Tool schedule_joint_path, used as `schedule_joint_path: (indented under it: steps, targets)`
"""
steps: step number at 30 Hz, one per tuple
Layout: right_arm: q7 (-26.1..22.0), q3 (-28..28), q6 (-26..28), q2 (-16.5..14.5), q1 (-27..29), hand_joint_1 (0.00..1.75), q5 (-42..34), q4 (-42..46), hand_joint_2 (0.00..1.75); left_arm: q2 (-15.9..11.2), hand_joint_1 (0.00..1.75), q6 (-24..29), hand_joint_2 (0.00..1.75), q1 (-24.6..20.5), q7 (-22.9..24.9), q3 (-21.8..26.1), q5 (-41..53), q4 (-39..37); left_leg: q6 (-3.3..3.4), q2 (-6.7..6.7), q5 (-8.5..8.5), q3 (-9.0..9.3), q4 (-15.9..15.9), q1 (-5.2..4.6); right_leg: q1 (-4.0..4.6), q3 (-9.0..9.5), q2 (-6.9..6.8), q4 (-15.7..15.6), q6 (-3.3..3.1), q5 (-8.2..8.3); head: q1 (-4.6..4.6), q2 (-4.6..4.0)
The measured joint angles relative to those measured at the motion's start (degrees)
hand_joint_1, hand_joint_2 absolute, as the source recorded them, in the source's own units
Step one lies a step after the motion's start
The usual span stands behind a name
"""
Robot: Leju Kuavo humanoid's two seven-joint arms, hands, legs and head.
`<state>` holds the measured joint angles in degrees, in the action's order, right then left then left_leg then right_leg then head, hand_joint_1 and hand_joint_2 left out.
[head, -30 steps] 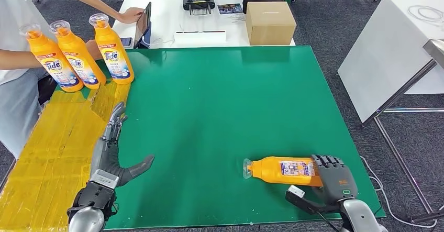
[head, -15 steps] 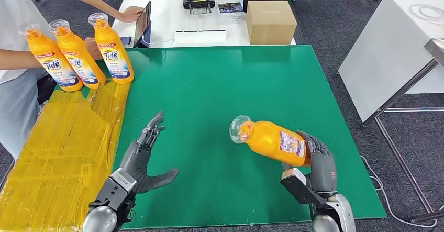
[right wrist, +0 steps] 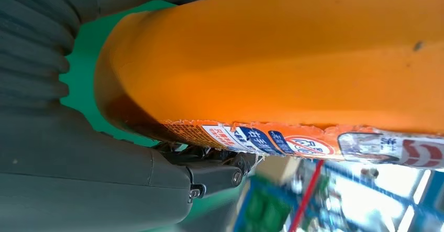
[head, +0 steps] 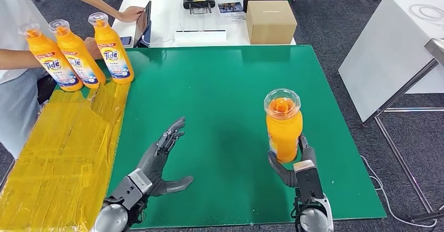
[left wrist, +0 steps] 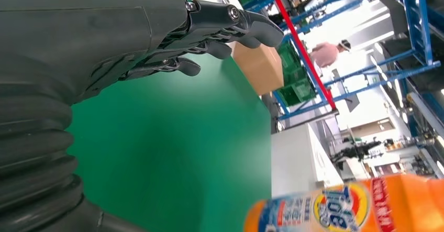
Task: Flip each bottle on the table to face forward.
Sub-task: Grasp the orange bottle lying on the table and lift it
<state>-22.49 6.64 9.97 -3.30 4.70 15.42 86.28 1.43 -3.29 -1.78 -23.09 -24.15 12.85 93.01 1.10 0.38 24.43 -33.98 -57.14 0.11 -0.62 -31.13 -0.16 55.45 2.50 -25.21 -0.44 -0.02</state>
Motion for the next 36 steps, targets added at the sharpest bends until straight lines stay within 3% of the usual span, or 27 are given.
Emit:
schedule_joint_path:
  steps: [6,13,22,36]
  targets:
    - [-0.46,2.73,-4.07,-2.04,-1.59,1.75,-2.54,-2.18,1.75,-0.09,0.0,-0.26,1.75,-1.4,0.11,-1.16,-0.62,-1.23,-0.03,-0.04,-0.03,-0.03,0.0,0.01,0.0,-0.01,-0.02,0.02,0.0,0.0,0.0,0.0]
    - [-1.56,9.57,-15.48,-4.13,-4.13,1.75,-9.53,-6.62,1.75,-0.1,0.0,-0.99,1.75,-3.81,0.12,-2.64,-1.84,-2.99,-0.03,-0.02,-0.03,-0.05,0.0,0.01,0.0,-0.04,-0.02,0.03,0.0,0.0,0.01,0.0]
    - [-1.52,20.15,-16.35,-5.39,-7.17,1.75,-9.67,-13.94,1.75,-0.08,0.0,-0.99,1.75,-5.69,0.2,-3.81,-3.23,-4.84,-0.04,-0.04,-0.04,-0.06,0.0,0.02,0.0,-0.04,-0.02,0.03,0.0,0.0,0.01,0.0]
    - [-1.65,25.98,-16.35,-5.5,-10.29,1.75,-9.19,-20.39,1.75,-0.08,0.0,-0.92,1.75,-6.72,0.23,-4.22,-4.56,-6.23,-0.04,-0.03,-0.04,-0.05,0.0,0.02,0.01,-0.06,-0.02,0.03,0.0,0.0,0.01,0.0]
